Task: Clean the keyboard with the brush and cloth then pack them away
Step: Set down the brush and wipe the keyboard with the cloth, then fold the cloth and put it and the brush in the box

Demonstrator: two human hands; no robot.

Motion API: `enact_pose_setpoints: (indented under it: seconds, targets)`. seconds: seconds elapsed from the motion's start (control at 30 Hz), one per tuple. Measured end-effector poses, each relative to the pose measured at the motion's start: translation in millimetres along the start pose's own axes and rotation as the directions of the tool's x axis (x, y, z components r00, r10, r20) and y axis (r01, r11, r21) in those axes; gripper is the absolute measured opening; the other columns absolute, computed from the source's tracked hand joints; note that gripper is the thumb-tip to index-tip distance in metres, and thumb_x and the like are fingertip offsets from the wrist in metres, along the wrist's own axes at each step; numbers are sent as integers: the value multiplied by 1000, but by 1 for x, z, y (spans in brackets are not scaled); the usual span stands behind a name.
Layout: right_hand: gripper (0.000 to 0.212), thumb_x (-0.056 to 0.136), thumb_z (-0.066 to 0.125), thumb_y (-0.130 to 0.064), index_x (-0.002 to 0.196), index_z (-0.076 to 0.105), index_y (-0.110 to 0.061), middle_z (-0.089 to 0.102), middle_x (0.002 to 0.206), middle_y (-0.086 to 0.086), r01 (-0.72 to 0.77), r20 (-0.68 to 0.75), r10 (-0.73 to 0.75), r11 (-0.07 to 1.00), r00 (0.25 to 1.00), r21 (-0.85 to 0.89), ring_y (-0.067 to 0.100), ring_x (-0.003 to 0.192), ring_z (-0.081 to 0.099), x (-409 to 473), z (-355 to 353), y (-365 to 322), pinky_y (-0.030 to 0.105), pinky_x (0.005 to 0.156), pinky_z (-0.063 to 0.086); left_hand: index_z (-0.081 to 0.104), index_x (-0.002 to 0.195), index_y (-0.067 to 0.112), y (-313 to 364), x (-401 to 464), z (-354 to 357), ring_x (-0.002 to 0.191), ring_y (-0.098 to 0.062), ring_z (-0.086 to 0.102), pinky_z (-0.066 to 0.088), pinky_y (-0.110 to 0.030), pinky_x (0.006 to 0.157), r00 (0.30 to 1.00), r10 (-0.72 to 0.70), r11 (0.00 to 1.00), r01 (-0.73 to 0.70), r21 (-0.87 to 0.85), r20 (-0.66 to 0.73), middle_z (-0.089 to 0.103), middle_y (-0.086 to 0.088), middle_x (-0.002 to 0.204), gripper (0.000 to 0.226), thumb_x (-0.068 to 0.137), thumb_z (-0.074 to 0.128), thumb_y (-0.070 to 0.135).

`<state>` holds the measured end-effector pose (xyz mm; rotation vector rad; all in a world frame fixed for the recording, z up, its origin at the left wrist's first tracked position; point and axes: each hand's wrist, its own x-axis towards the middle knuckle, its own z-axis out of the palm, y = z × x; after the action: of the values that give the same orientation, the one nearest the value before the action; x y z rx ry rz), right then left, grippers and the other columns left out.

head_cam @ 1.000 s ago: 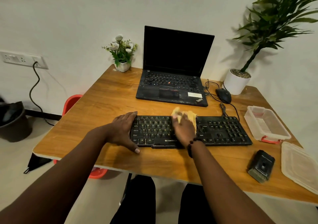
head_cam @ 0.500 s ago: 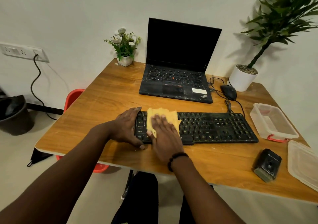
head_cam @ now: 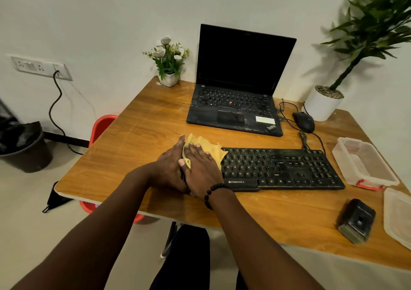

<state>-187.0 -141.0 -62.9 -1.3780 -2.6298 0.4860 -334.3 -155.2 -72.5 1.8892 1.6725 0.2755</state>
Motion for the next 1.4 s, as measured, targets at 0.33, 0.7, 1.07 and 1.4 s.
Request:
enact_pose_setpoints:
  seconds: [0.33,0.7,1.07,1.4]
  targets:
    - [38,102,39,-31,139,45,-23,36,152,-9,400,-3,-401,913,916,78,7,145,16,-44,0,27,31,119,9,-29,152,26,-4,-7,0,150,-25,12,13,-26,111,998,27,998,-30,-64,-48,9,-5,165,152,62,92,43]
    - [69,95,56,-12,150,22,-34,14,158,-20,569,128,-555,812,822,-129,-1,146,-1,-60,-14,80,31,120,13,-15,156,32,-3,-9,-1,149,-20,13,11,-36,118,998,39,999,-41,-28,-52,11,2,164,150,51,87,67]
    - [47,102,37,-35,148,27,-38,17,154,-25,265,-37,-267,963,963,-45,-9,143,6,-143,-43,152,16,117,10,-13,156,30,0,-11,-7,147,-22,19,15,-39,119,1000,19,999,-19,-34,2,18,1,162,148,53,86,69]
    - [27,97,45,-38,112,60,-21,70,113,9,-49,50,631,-19,774,999,28,101,67,-171,-89,133,48,86,53,-18,155,28,30,0,-12,151,-29,-6,1,-54,120,995,11,989,-26,148,102,-10,0,165,159,35,62,96]
